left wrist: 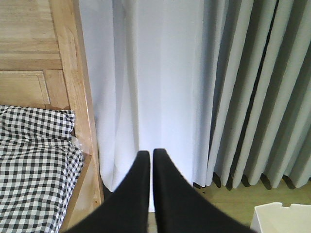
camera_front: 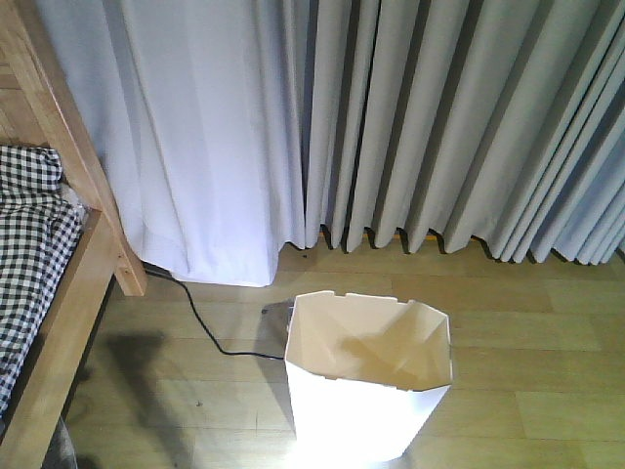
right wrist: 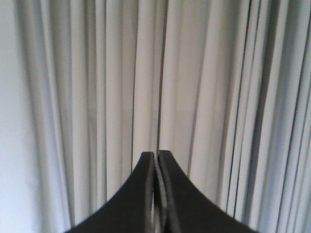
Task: Move trash bin to bedside with robot
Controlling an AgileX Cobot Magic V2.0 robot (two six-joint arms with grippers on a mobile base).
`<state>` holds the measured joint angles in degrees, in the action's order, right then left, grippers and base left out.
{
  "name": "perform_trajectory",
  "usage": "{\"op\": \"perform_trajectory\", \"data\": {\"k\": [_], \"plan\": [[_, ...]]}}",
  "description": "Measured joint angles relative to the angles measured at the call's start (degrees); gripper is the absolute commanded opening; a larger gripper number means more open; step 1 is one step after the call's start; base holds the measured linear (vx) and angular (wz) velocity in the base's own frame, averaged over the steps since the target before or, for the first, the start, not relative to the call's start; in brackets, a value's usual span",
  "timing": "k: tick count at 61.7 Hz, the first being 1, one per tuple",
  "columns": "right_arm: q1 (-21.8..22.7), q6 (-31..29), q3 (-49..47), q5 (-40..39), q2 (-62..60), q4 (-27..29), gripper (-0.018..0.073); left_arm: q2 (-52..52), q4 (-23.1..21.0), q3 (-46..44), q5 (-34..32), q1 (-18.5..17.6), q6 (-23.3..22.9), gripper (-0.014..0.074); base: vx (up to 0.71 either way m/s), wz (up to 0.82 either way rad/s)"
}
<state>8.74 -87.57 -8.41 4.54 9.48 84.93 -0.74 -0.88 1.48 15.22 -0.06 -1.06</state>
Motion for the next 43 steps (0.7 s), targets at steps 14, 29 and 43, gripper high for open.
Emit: {"op": "perform_trajectory", "data": {"k": [14,29,43], "plan": [[0.0,29.3,0.0,2.6,0.0,-31.1,-0.0010,0.0,0.0,0.0,0.0,0.0,0.0,-0.0006,0.00,0.00],[0.0,81.9,0.0,3.6,0.0,-79.9,-0.0010,0.0,0.0,0.0,0.0,0.0,0.0,-0.0006,0.00,0.00],[-1.5,90.5,6.8,-6.3,-2.8,-89.7,-0.0010,0.0,0.0,0.0,0.0,0.0,0.0,-0.0006,0.00,0.00]]}}
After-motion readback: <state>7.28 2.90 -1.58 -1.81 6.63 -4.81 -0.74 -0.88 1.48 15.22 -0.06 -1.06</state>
